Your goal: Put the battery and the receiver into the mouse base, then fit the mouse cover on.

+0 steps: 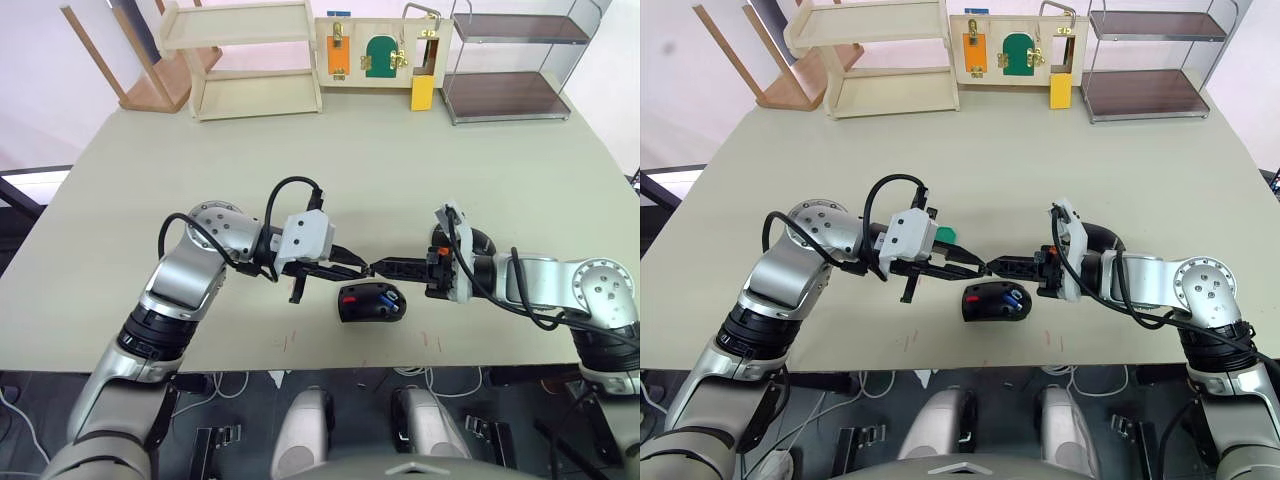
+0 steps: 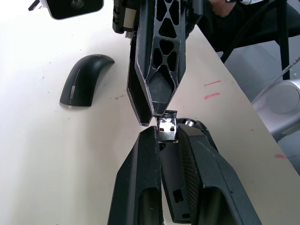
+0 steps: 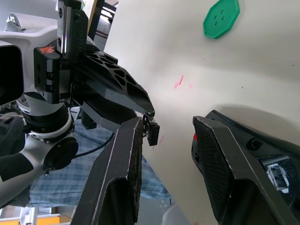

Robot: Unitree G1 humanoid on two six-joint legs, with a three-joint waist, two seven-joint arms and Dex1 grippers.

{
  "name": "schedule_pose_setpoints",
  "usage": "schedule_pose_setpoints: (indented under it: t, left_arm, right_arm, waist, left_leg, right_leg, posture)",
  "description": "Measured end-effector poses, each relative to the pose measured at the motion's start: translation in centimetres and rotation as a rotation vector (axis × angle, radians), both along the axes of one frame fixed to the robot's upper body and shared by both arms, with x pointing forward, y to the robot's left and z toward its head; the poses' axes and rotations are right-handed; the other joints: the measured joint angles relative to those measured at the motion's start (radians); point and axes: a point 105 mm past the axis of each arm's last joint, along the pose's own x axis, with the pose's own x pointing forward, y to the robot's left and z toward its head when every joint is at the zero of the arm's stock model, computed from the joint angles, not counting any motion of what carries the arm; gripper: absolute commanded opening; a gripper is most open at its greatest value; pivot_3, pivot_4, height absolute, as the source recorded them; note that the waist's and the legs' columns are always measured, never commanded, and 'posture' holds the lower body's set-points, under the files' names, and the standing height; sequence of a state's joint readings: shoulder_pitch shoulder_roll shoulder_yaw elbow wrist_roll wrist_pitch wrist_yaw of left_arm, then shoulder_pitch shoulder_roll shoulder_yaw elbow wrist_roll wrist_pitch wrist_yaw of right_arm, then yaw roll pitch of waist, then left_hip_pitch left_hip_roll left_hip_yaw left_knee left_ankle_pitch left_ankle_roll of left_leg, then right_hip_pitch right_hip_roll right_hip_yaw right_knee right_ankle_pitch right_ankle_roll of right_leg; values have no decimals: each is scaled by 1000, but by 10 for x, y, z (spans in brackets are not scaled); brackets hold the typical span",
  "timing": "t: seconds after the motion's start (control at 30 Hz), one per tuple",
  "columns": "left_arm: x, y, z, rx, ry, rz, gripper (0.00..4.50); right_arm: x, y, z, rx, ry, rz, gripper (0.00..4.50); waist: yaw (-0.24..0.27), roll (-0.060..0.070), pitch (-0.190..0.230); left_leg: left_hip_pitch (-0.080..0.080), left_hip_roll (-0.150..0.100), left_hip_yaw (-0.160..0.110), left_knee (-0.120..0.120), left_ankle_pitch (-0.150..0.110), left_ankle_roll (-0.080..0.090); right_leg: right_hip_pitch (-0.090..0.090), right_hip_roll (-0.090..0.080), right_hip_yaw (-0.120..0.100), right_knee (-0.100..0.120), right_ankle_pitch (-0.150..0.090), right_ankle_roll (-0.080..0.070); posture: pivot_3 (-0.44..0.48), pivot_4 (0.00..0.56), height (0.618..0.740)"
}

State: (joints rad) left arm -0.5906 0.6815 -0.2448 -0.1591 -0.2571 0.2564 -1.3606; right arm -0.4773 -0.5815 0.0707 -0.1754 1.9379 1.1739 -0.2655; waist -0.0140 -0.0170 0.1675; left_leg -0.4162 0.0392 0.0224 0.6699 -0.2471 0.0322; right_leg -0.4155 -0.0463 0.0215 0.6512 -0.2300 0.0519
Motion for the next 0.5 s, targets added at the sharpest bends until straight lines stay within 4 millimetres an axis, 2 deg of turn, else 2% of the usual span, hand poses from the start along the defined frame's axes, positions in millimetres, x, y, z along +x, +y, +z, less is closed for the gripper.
schedule_pose_setpoints:
  t: [0.5]
  left_arm:
    - [0,-8,9,16,12,31,109]
  right_arm:
    - [-3,1,0,17,6,20,1786]
  waist:
    - [-1,0,0]
  left_leg:
    - [0,0,0,-1,0,0]
  right_leg:
    - [0,0,0,-2,0,0]
  posture:
    - [0,150,740]
